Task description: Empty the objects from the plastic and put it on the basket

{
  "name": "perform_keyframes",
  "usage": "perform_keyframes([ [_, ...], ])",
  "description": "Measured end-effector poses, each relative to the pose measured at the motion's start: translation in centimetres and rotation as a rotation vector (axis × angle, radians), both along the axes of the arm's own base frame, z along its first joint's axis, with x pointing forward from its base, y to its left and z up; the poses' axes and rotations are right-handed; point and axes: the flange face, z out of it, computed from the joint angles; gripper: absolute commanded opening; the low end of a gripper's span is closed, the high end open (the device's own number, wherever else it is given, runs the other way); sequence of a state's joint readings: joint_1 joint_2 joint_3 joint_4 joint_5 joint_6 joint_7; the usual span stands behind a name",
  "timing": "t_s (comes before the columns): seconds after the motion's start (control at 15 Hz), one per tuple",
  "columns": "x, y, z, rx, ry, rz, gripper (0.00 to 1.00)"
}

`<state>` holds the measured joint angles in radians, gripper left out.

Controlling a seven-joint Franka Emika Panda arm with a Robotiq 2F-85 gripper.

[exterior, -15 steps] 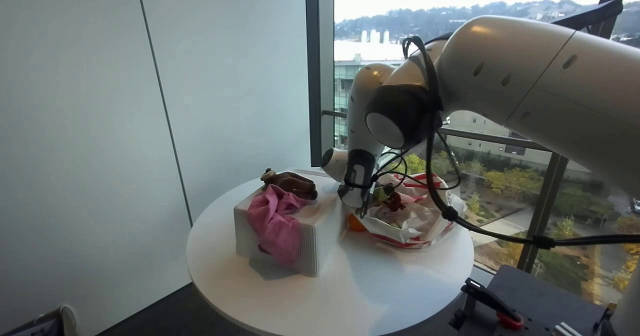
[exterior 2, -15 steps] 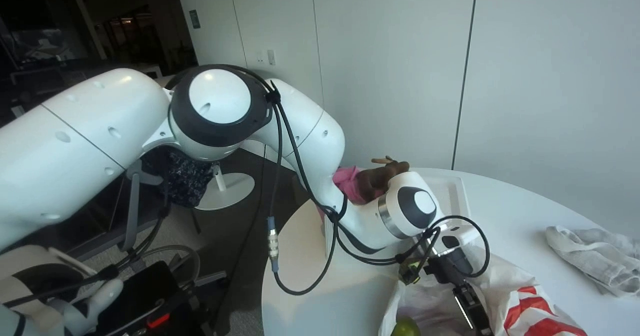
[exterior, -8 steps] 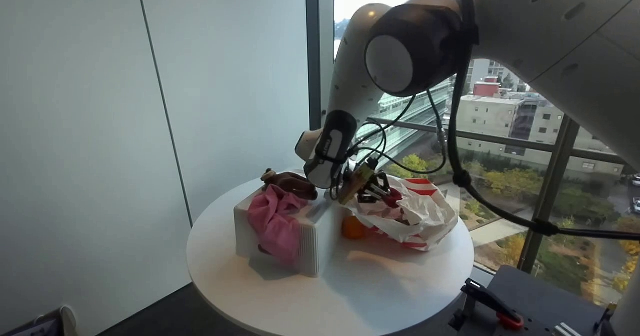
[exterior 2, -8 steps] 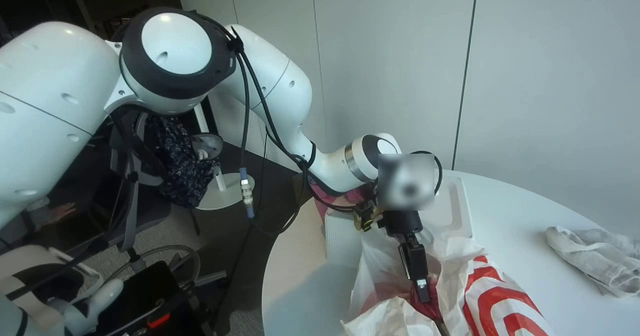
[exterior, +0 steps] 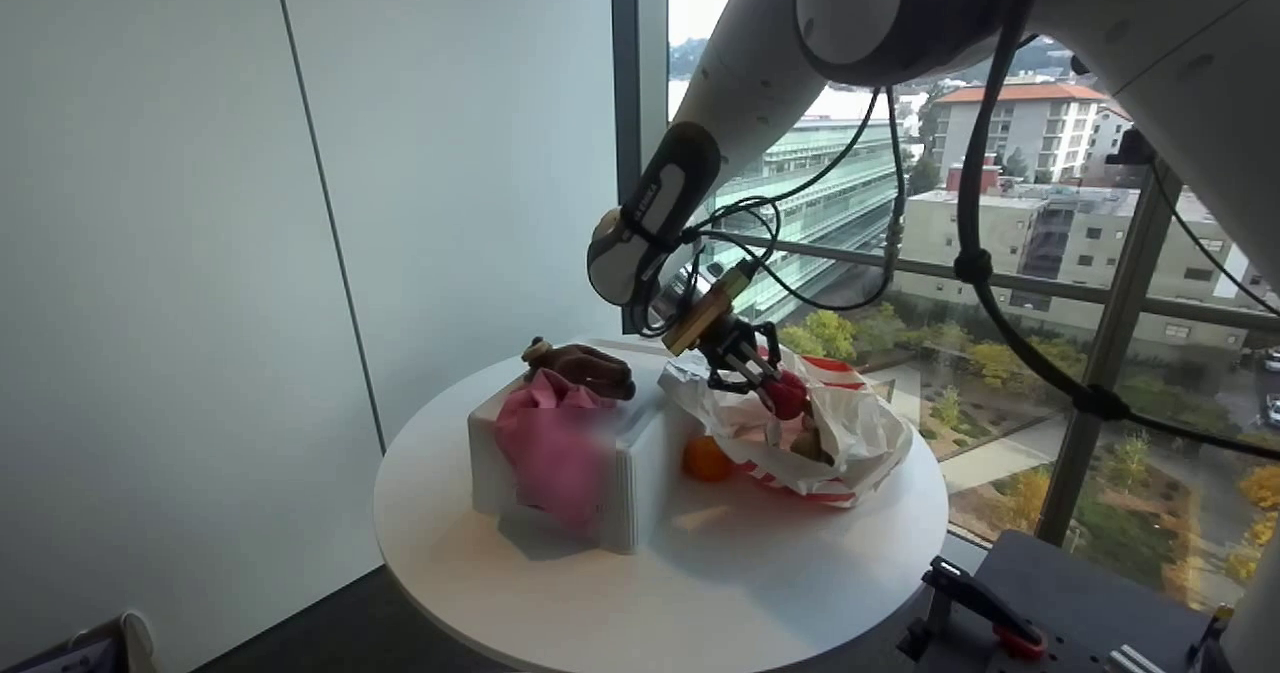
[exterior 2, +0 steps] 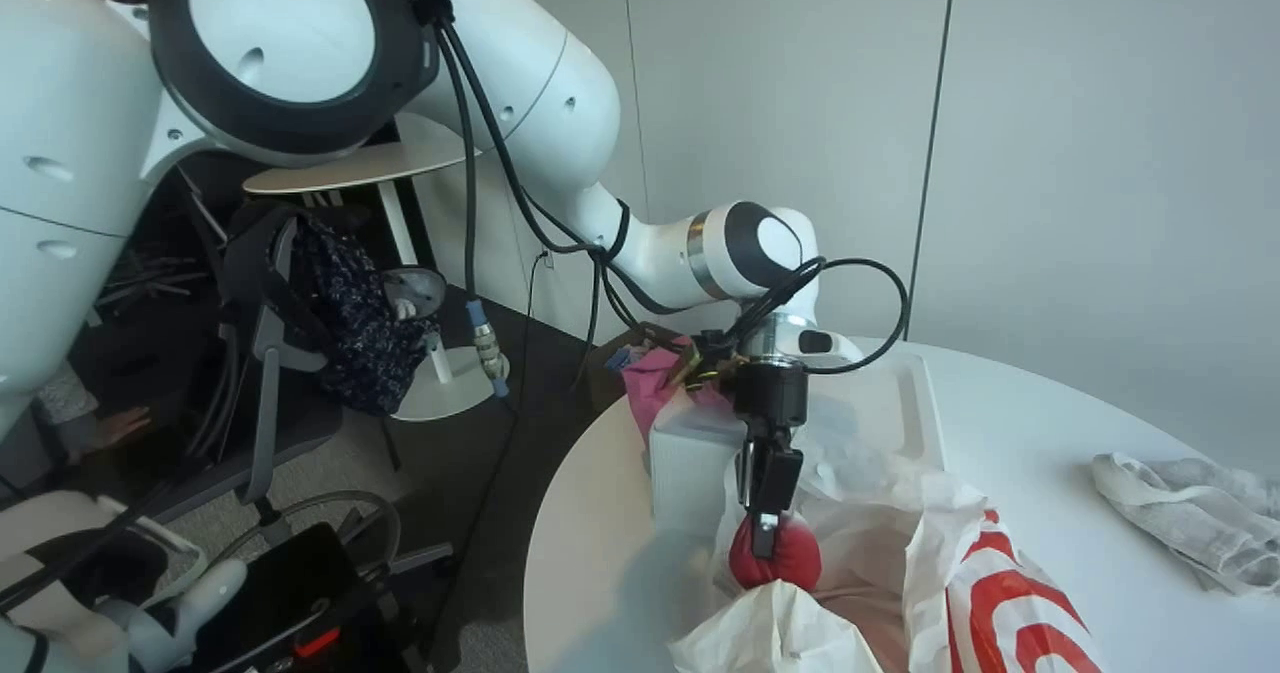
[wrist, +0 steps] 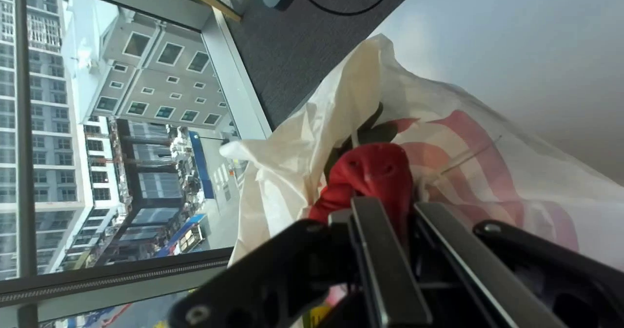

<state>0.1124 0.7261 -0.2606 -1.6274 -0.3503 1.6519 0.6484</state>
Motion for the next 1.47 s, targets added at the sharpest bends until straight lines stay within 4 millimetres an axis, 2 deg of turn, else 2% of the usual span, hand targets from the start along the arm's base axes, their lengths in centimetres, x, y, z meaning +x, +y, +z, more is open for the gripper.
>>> perform_keyframes([
  [0.2,0.2,-0.8,1.0,0.130,-0.039,-0.026,0.07],
  [0.4,1.6,0.2,5.4,0.193,-0.165,0.005,0.06],
  [0.73,3.8,5.1,15.0,0.239,-0.412,0.134,0.06],
  [0.93,5.2,8.5,18.6,0.251,-0.554,0.239,0.06],
  [1.07,6.4,10.9,19.4,0.254,-0.650,0.312,0.06],
  [1.2,7.7,13.1,19.0,0.252,-0.747,0.382,0.07],
  [1.27,8.4,14.1,18.4,0.253,-0.797,0.412,0.25],
  [1.33,9.1,15.0,17.5,0.257,-0.848,0.440,0.40],
  [1.47,10.2,16.1,15.4,0.266,-0.944,0.492,0.54],
])
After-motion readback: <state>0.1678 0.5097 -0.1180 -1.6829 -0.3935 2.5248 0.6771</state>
